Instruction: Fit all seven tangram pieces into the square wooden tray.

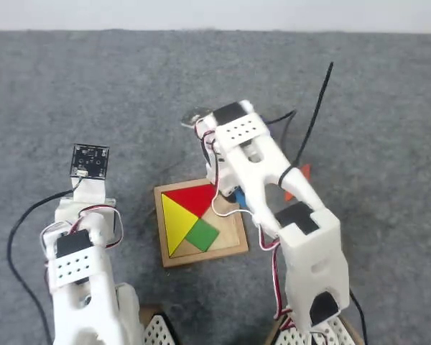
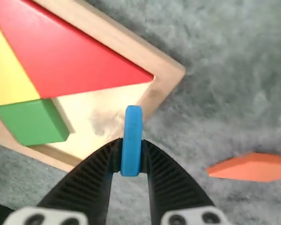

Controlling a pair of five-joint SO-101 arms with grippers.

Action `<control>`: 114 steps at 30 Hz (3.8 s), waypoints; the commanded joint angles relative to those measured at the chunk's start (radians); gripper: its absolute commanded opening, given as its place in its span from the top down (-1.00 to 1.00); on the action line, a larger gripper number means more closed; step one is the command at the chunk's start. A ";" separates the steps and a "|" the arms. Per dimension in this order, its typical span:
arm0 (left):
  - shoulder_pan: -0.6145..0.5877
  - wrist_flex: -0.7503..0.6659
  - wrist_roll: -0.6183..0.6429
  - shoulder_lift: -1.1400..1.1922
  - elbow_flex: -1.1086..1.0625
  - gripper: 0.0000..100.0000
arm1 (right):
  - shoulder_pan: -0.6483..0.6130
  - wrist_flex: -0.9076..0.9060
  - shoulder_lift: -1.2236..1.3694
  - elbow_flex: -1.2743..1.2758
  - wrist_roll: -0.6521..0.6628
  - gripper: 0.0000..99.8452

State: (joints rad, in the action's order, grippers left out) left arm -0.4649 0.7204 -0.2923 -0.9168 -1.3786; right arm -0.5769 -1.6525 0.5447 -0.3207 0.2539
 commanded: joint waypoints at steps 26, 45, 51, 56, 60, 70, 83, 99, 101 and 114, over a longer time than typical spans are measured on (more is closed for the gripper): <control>-0.005 -0.017 -0.014 -0.025 0.010 0.97 | -0.139 0.051 0.093 -0.015 -0.137 0.87; -0.005 -0.017 -0.014 -0.025 0.010 0.97 | -0.147 -0.074 0.102 -0.118 -0.204 0.75; -0.005 -0.017 -0.014 -0.025 0.010 0.97 | -0.200 -0.079 0.104 -0.118 -0.226 0.75; -0.005 -0.017 -0.014 -0.025 0.010 0.97 | -0.220 -0.077 0.104 -0.118 -0.229 0.75; -0.005 -0.017 -0.014 -0.025 0.010 0.97 | -0.231 -0.076 0.102 -0.120 -0.255 0.75; -0.005 -0.017 -0.014 -0.025 0.010 0.97 | -0.259 -0.071 0.096 -0.123 -0.262 0.75; -0.005 -0.037 -0.008 -0.025 0.007 0.97 | -0.262 -0.081 0.091 -0.146 -0.262 0.75; -0.005 -0.037 -0.008 -0.025 0.007 0.97 | -0.196 -0.139 -0.096 -0.081 -0.310 0.76; -0.005 -0.037 -0.008 -0.025 0.007 0.97 | -0.193 -0.139 -0.162 0.006 -0.313 0.76; -0.006 -0.035 -0.011 -0.025 0.007 0.97 | -0.163 0.262 -0.216 0.345 -0.258 0.90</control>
State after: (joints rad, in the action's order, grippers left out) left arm -0.4649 0.7081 -0.2923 -0.9168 -1.3786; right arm -0.7488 -1.4346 0.2823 0.0552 -0.0284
